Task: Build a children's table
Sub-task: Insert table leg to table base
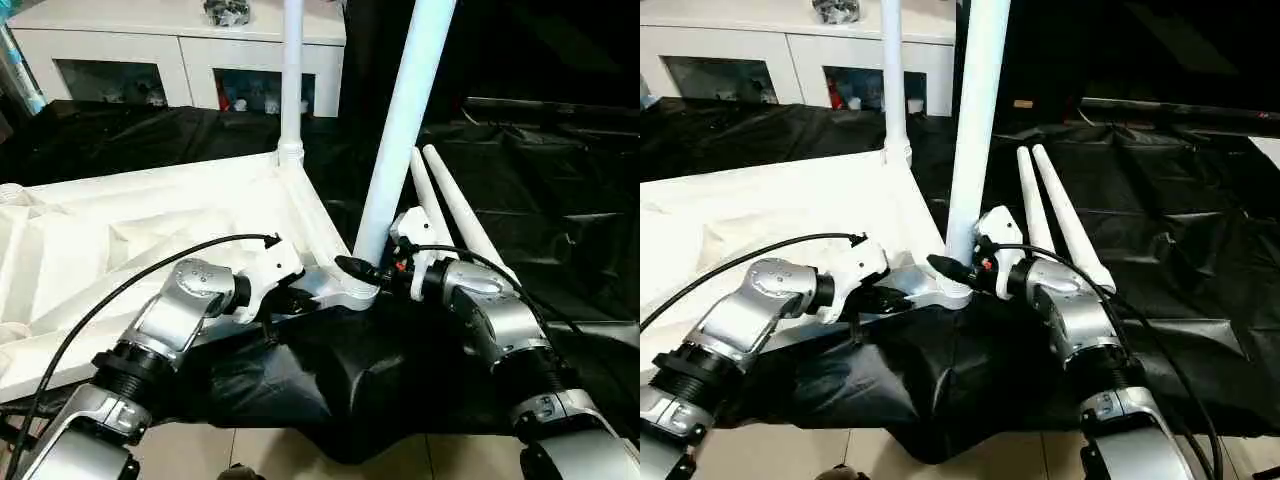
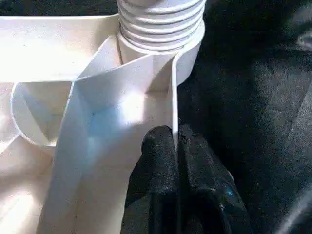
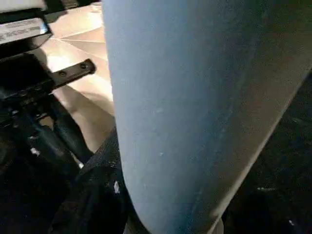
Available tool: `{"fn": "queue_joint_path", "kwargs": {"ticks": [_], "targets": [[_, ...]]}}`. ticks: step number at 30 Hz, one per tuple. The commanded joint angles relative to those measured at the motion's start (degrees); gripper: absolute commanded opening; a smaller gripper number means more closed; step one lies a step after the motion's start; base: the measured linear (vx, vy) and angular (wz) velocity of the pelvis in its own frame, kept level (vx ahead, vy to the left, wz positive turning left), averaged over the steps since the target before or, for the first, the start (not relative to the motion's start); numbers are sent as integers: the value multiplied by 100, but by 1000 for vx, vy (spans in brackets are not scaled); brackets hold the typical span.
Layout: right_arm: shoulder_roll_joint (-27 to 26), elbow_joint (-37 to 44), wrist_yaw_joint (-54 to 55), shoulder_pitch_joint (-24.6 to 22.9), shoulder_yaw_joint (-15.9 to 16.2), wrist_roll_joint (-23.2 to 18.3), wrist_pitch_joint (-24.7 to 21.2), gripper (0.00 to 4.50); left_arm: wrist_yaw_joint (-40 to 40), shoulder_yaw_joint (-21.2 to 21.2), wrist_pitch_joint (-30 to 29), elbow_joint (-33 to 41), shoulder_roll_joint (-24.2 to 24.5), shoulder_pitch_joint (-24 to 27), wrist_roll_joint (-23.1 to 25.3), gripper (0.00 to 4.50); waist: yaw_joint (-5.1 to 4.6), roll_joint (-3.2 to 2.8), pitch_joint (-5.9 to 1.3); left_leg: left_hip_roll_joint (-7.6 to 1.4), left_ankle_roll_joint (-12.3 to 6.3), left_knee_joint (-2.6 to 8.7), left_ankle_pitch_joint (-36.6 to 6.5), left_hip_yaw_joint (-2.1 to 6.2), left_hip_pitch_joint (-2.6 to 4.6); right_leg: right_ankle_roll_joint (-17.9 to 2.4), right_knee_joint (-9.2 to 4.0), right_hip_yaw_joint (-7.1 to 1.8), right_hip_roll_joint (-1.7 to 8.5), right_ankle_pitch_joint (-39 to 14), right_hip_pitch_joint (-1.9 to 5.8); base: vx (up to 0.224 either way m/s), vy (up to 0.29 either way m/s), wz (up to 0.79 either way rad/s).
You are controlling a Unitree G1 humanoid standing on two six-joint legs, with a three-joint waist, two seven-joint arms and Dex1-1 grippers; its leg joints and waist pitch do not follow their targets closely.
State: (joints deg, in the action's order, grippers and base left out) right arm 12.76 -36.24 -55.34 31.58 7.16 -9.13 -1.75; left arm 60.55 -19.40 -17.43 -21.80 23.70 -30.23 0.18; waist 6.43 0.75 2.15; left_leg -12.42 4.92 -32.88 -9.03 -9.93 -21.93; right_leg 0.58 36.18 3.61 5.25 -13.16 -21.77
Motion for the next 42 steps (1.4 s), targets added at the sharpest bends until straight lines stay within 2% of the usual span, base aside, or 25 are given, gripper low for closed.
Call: {"fn": "queue_joint_path", "kwargs": {"ticks": [1,5,8,9,11,14,16,17,19,20,22,24,25,26,28,30,31,34,35,38,42], "targets": [[-18,-377,-432,-333,436,144,-251,191,161,-35,240,249,-13,-1,-143,0,-18,-45,-324,-82,-58,381,-1191,-5,106,-1314,-402,-211,246,67,214,0,0,0],[109,-93,-1125,-467,624,30,-315,191,576,-175,346,503,179,120,-173,0,-4,-68,-317,-94,-104,391,-1274,-3,116,-1344,-410,-204,239,16,211,0,0,0],[142,-103,-1301,-470,682,44,-278,191,624,-184,339,519,229,133,-161,0,-9,-73,-306,-101,-37,409,-1450,-6,135,-1363,-425,-211,243,-201,189,0,0,0],[133,-132,-1312,-463,678,54,-241,191,615,-174,346,503,238,127,-154,0,2,-109,-309,-101,-10,413,-1478,4,140,-1368,-421,-209,250,-224,189,0,0,0],[47,-330,-1168,-398,588,90,-129,191,465,-82,289,398,213,69,-121,0,-10,-82,-308,-101,39,421,-1570,4,137,-1372,-428,-211,250,-282,189,0,0,0],[-84,-570,-852,-300,418,116,-29,191,257,26,170,272,126,-22,-94,0,-16,-86,-298,-98,73,429,-1662,1,138,-1376,-440,-218,260,-433,178,0,0,0],[-231,-959,-114,-108,226,226,125,191,-19,141,35,113,-22,-167,-74,0,-28,-87,-265,-95,154,454,-1848,1,152,-1355,-471,-225,268,-762,155,0,0,0],[-254,-1048,29,-64,195,246,154,191,-85,164,-3,79,-56,-202,-64,0,-33,-92,-247,-90,242,470,-2103,17,182,-1281,-517,-222,288,-1255,142,0,0,0],[-420,-1540,819,196,-13,269,186,191,-541,287,-162,-187,-288,-445,9,0,-68,-86,-233,-81,327,489,-2264,40,159,-1126,-550,-223,314,-1769,150,0,0,0],[-486,-1707,1077,287,-93,254,172,191,-721,329,-216,-292,-378,-539,39,0,-75,-87,-230,-79,379,493,-2364,56,194,-1033,-584,-222,316,-2046,126,0,0,0],[-640,-1995,1509,447,-254,173,121,191,-1158,431,-361,-521,-597,-736,85,0,-86,-84,-253,-84,344,488,-2251,54,175,-1015,-584,-234,313,-1865,134,0,0,0],[-903,-2429,2143,695,-402,119,-43,191,-1858,577,-725,-917,-991,-1042,141,0,-69,-101,-254,-74,340,466,-2221,38,219,-1116,-585,-231,298,-1688,98,0,0,0],[-903,-2429,2143,695,-402,119,-43,191,-1858,577,-725,-917,-991,-1042,141,0,-69,-101,-254,-74,340,466,-2221,38,219,-1116,-585,-231,298,-1688,98,0,0,0],[-1074,-2715,2508,856,-436,175,-128,191,-2253,585,-835,-1189,-1197,-1203,242,0,-66,-91,-263,-67,297,465,-2077,29,188,-1137,-572,-230,285,-1505,121,0,0,0],[-1161,-2828,2660,928,-454,176,-239,191,-2356,553,-836,-1282,-1283,-1247,285,0,-52,-79,-275,-63,254,459,-1955,30,170,-1134,-567,-224,286,-1363,147,0,0,0],[-1366,-3137,2882,1110,-486,242,-353,191,-2517,472,-915,-1379,-1484,-1284,359,0,-62,-42,-282,-60,192,461,-1767,21,146,-1142,-552,-221,276,-1144,160,0,0,0],[-1389,-3168,2900,1130,-471,277,-336,191,-2538,447,-936,-1370,-1498,-1273,386,0,-56,-56,-286,-61,186,460,-1740,27,150,-1151,-541,-216,276,-1107,164,0,0,0],[-1457,-3228,2868,1172,-449,342,-315,191,-2597,429,-921,-1404,-1513,-1239,430,0,-56,-30,-267,-67,149,475,-1848,21,148,-1102,-572,-215,282,-1248,157,0,0,0],[-1472,-3270,2881,1195,-441,376,-284,191,-2616,437,-923,-1434,-1521,-1245,434,0,-57,-50,-261,-74,160,486,-1929,28,159,-1088,-581,-214,285,-1345,146,0,0,0],[-1509,-3335,2900,1236,-409,465,-240,191,-2649,449,-938,-1480,-1507,-1266,423,0,-62,-28,-253,-76,184,498,-2106,36,170,-1032,-607,-217,294,-1595,130,0,0,0],[-1542,-3409,2961,1283,-495,456,-225,191,-2669,468,-928,-1521,-1520,-1288,431,0,-65,-35,-246,-81,207,514,-2222,43,180,-975,-634,-226,302,-1754,106,0,0,0]]}}
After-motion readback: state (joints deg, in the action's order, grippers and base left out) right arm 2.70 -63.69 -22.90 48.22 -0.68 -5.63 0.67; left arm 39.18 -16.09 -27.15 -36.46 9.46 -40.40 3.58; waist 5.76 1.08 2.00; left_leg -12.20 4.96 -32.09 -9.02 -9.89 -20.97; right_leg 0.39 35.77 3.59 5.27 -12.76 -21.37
